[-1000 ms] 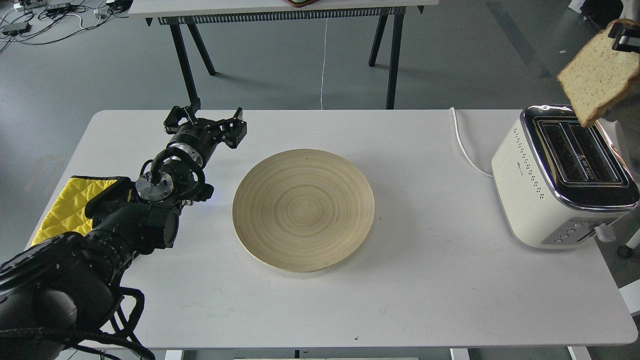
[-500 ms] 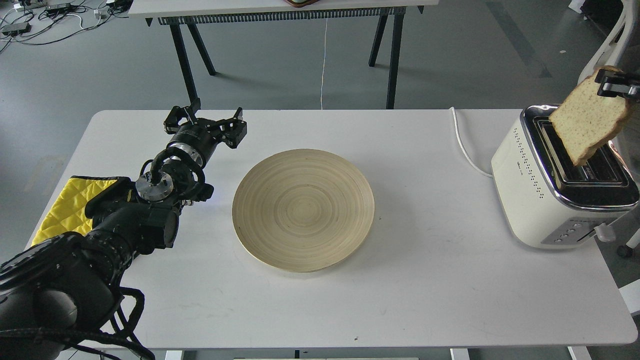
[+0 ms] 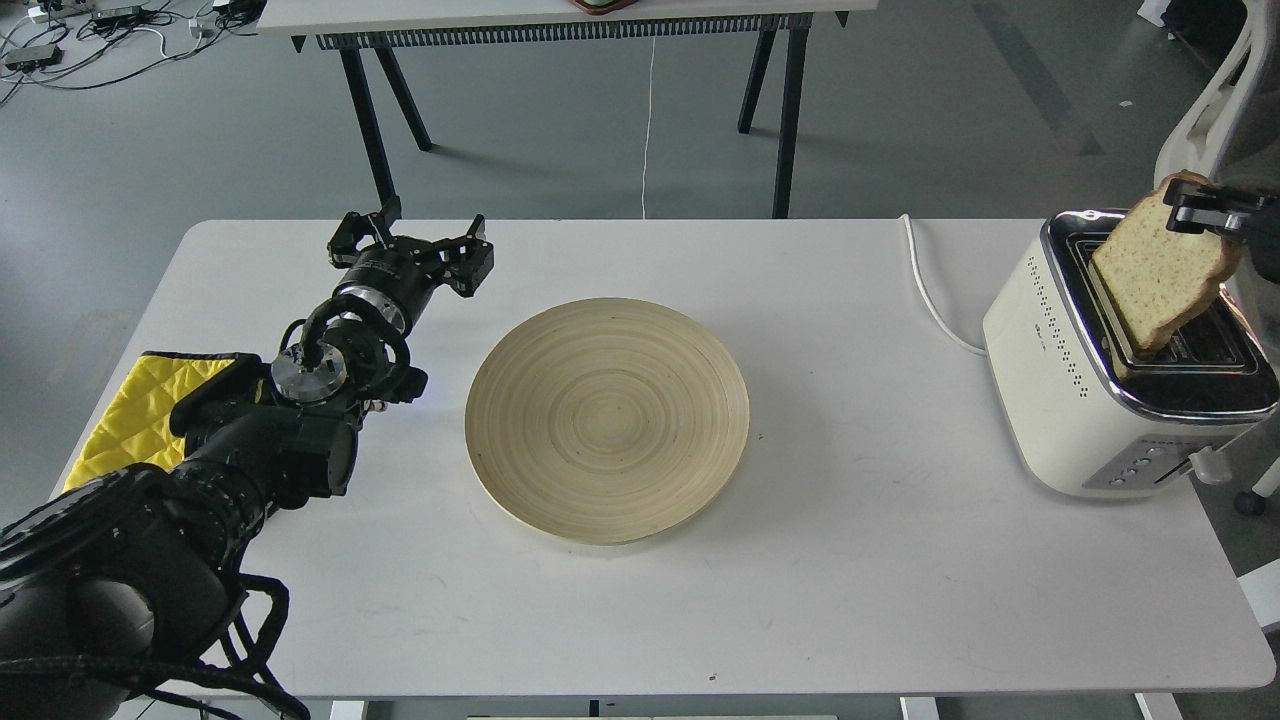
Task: Put bread in toaster with right arm
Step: 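Lower the held bread slice into the toaster slot with the right gripper, then open the right gripper and raise it away from the toaster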
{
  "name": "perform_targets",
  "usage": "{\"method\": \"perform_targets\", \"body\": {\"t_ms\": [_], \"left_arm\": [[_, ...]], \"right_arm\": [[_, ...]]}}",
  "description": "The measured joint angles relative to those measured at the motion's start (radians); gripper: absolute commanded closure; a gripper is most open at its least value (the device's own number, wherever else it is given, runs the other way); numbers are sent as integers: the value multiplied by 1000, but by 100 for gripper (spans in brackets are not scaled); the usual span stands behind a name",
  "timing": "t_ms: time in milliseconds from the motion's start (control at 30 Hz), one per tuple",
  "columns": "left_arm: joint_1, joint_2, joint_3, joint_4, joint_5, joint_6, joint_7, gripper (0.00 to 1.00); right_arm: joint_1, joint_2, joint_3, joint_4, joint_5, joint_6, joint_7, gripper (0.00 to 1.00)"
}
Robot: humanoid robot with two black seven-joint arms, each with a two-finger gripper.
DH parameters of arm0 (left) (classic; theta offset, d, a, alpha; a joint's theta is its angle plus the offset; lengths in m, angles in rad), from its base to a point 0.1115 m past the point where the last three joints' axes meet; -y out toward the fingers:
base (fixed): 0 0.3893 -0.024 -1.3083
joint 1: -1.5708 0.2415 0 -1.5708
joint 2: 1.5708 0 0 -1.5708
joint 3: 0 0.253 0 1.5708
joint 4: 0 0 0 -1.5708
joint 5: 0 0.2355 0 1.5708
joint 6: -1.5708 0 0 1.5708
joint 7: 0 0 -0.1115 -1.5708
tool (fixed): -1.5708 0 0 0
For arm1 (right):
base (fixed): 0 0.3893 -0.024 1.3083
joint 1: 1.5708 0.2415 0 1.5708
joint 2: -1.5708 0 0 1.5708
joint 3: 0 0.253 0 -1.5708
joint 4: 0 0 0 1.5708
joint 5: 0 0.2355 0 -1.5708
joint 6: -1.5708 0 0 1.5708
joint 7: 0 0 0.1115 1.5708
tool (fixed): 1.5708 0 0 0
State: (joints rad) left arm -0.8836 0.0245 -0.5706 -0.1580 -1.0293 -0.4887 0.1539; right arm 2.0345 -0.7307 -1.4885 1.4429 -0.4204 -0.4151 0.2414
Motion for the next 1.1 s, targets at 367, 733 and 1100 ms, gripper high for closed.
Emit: {"method": "perform_targets", "body": {"t_ms": [367,733,1100], "left_arm": [[0,0,0,0,0,0,1,0],[0,0,0,0,0,0,1,0],[0,0,0,0,0,0,0,0]], "right_arm": [[-18,0,24,7,92,-68,5,6],[-263,5,644,7,335,-65,32,7],[-749,244,1245,-224,550,135,244,5]]}}
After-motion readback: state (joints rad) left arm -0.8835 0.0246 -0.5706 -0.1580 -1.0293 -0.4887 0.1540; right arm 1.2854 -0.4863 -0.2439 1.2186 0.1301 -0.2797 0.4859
